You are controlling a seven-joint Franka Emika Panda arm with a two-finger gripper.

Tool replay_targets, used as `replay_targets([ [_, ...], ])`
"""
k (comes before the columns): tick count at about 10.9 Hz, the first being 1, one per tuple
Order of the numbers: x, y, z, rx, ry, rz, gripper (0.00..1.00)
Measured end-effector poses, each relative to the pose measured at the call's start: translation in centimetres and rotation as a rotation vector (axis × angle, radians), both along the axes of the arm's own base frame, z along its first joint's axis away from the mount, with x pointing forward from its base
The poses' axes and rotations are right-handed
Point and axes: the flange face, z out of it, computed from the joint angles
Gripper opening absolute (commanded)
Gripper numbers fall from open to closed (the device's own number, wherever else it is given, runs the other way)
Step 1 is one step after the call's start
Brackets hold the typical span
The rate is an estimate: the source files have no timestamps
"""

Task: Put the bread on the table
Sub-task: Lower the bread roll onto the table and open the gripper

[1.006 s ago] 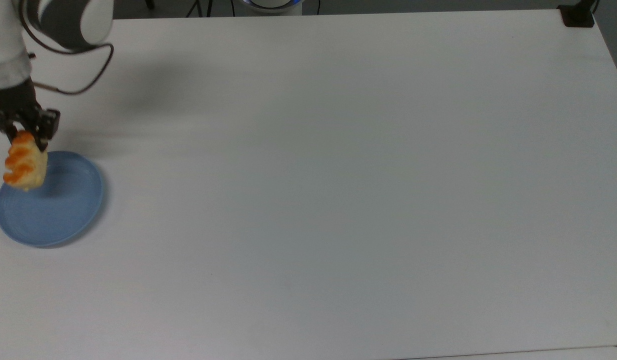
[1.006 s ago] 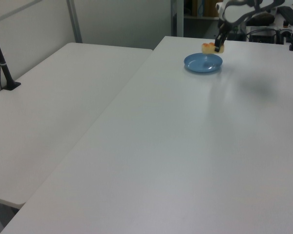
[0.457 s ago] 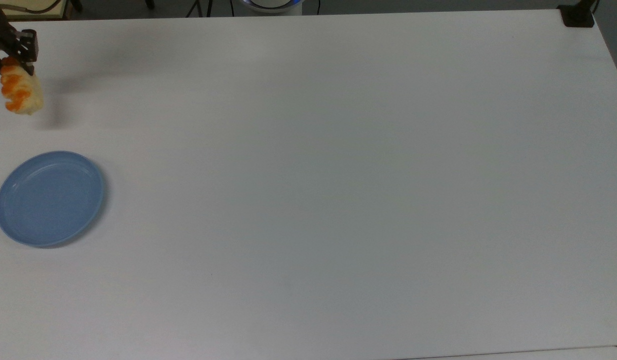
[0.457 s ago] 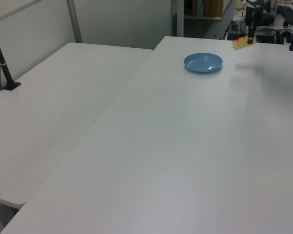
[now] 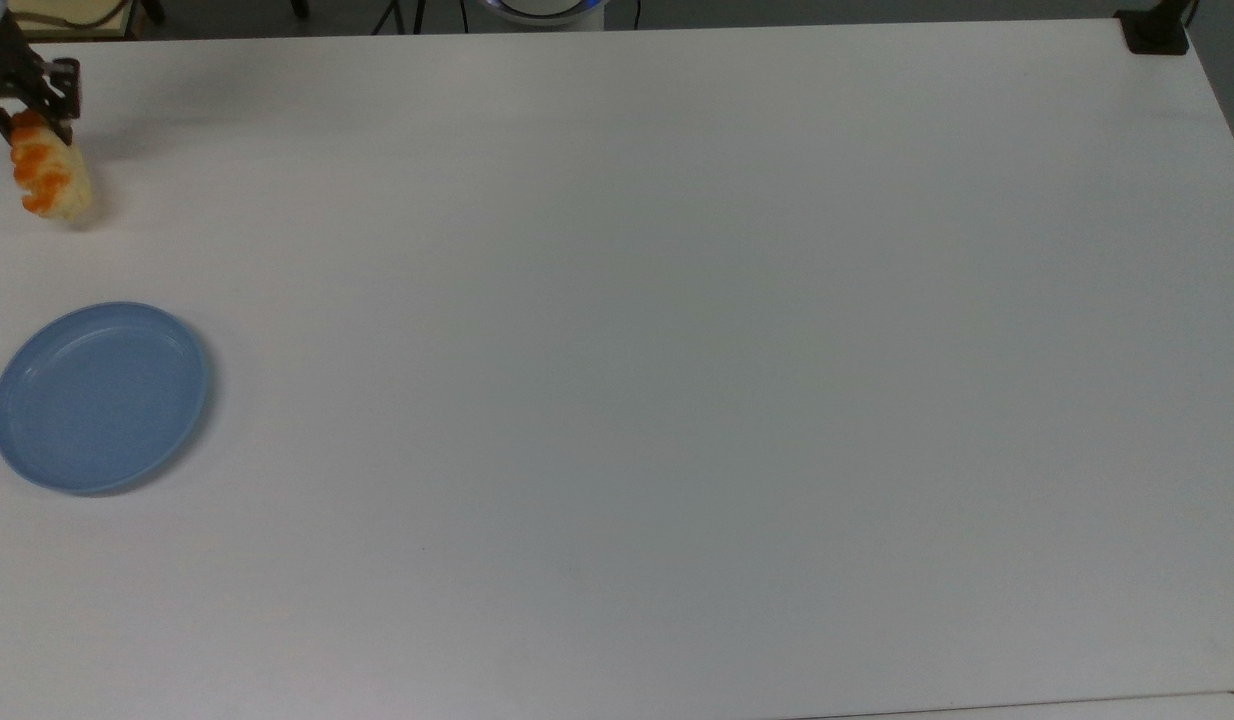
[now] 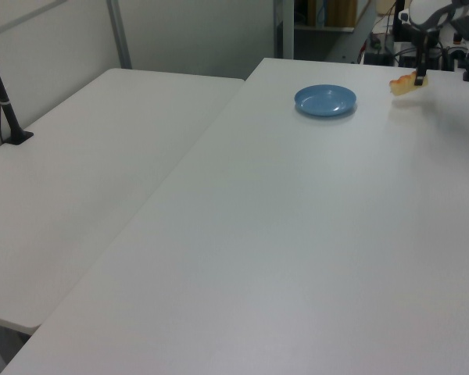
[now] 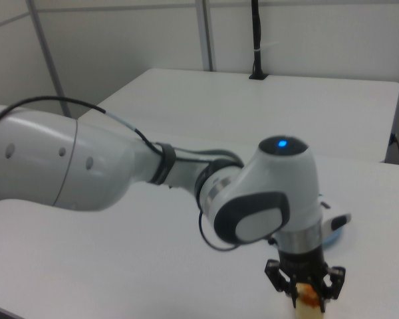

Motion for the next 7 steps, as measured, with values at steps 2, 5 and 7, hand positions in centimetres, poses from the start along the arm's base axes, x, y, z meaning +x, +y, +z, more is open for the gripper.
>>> replay_targets([
  [2, -0.7, 1.0, -3.1, -0.014, -0.031, -0.015, 0.73],
  [5, -0.8, 1.2, -3.5, -0.018, -0.038, -0.019, 1.00],
  [7, -1.0, 1.0, -3.2, -0.021, -0.042, -0.025, 1.00],
])
